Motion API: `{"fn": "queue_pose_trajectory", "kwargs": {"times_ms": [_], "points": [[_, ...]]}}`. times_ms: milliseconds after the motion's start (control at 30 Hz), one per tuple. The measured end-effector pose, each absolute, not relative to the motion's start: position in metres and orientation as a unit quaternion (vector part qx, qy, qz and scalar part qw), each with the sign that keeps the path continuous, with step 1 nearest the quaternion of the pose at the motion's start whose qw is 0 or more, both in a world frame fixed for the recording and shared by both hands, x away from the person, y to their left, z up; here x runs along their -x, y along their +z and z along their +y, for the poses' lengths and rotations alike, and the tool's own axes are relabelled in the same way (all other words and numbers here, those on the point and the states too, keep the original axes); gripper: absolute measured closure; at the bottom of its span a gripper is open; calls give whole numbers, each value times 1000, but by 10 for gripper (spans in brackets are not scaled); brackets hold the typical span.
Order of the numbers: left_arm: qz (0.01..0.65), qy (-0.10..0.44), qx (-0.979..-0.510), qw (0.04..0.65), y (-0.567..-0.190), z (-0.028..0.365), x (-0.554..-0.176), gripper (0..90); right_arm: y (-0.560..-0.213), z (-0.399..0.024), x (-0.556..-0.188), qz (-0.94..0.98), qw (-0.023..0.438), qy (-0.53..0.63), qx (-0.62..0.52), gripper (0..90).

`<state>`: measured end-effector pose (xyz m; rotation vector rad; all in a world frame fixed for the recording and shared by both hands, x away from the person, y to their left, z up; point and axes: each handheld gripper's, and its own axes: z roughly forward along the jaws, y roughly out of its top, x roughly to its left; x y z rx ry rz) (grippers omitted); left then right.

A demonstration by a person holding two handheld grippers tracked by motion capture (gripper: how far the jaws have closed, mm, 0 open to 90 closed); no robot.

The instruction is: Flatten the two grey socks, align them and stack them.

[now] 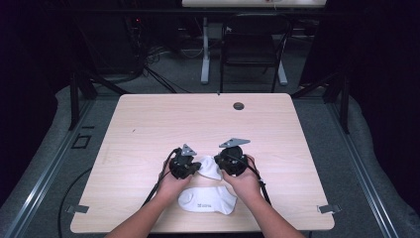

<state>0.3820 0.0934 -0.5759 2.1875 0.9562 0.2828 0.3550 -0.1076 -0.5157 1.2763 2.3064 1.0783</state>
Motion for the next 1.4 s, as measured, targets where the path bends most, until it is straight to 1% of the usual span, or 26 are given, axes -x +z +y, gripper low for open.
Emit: {"fn": "queue_pose_trajectory", "kwargs": {"times_ms": [367,633,767,900,933,1000,1067,1167,1233,1400], "points": [[396,115,-840,353,-575,115,-376,900,-522,-135,-347,798,156,372,-448,887],[406,108,-837,352,-575,123,-366,897,-540,-156,-344,788,145,376,-466,881],[403,103,-839,350,-574,123,-359,882,-548,-160,-342,791,141,365,-469,860],[396,92,-846,346,-573,122,-352,864,-557,-165,-341,790,148,353,-479,829],[396,89,-846,346,-572,122,-351,860,-558,-167,-341,788,143,352,-484,824],[391,90,-847,347,-571,122,-349,852,-560,-172,-341,787,139,344,-493,794],[387,95,-845,357,-569,123,-349,847,-558,-176,-341,776,141,349,-506,792],[390,97,-839,366,-566,124,-353,847,-552,-175,-340,775,148,361,-498,821],[391,94,-838,369,-565,124,-357,846,-549,-170,-341,777,142,369,-489,839],[395,95,-837,366,-568,121,-365,847,-554,-154,-348,788,132,367,-476,833]]}}
